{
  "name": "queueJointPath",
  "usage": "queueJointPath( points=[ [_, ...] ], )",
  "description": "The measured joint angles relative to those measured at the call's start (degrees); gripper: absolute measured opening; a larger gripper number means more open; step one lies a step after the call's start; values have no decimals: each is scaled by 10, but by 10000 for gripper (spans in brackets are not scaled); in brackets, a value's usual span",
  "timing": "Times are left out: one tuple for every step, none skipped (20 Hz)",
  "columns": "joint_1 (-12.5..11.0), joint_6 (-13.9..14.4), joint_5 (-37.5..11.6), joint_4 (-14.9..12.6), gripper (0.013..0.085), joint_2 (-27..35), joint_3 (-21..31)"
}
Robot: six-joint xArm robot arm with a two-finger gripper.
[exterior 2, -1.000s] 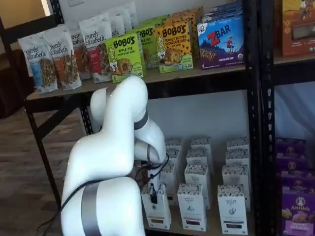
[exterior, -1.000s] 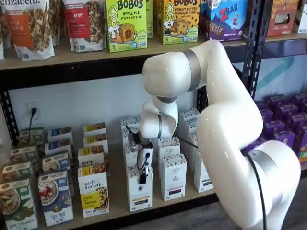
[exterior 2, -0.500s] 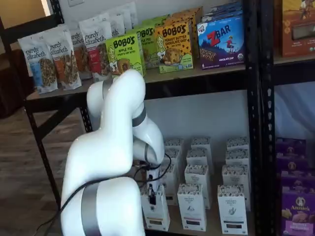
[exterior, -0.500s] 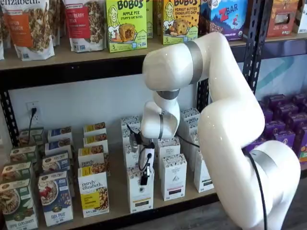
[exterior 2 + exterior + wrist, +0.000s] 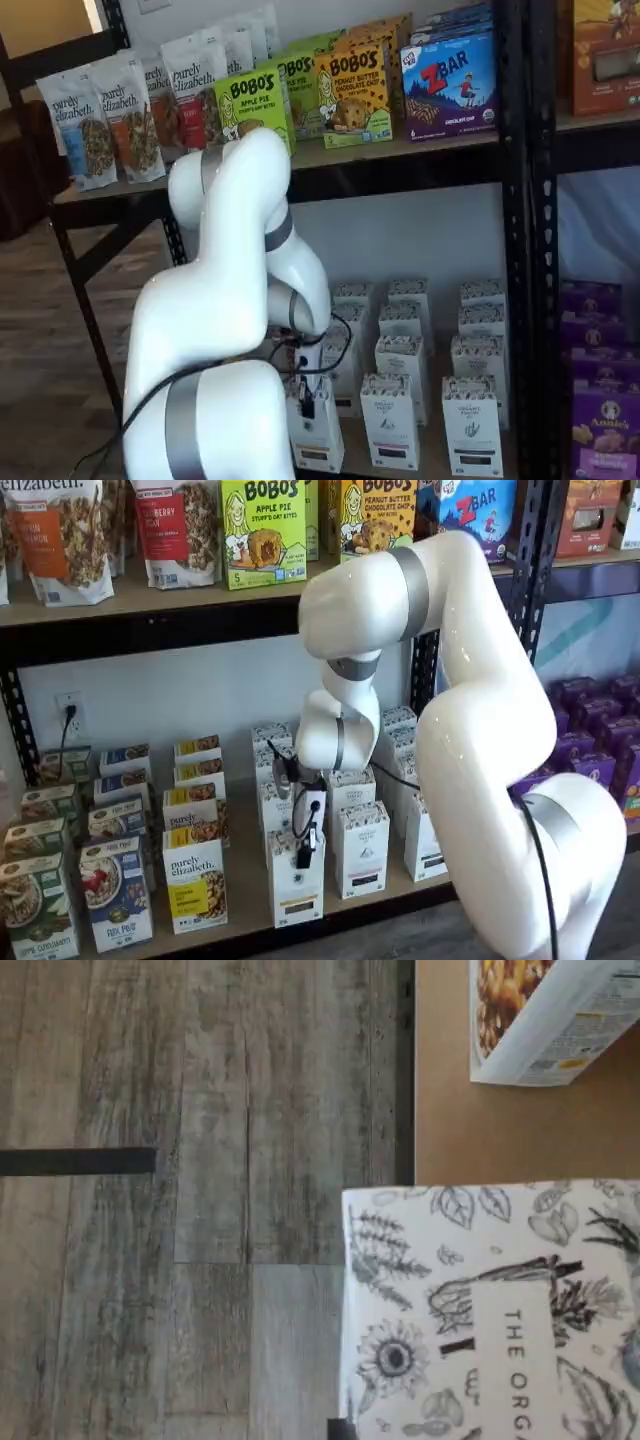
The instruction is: Pick up the white box with a yellow strip in the middle, on the bottom shelf, the fourth box from the left
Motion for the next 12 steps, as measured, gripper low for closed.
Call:
queueJointPath(
  points=[
    [1, -3, -2, 4, 490, -4, 7],
    [2, -6, -4, 8, 490, -8, 12],
    [3, -9, -6, 12, 490, -12, 18],
    [3, -11, -8, 14, 490, -15, 24],
    [4, -12, -11, 15, 490, -19, 29],
    [5, -13, -14, 16, 490, -24, 37],
    [6, -14, -16, 18, 490, -27, 43],
    [7, -18, -18, 23, 490, -32, 50],
    [8, -20, -20, 26, 490, -35, 55],
    [8, -23, -22, 29, 490, -39, 61],
    [9, -25, -23, 32, 490, -42, 65],
    [10, -28, -25, 35, 490, -45, 71]
  ],
)
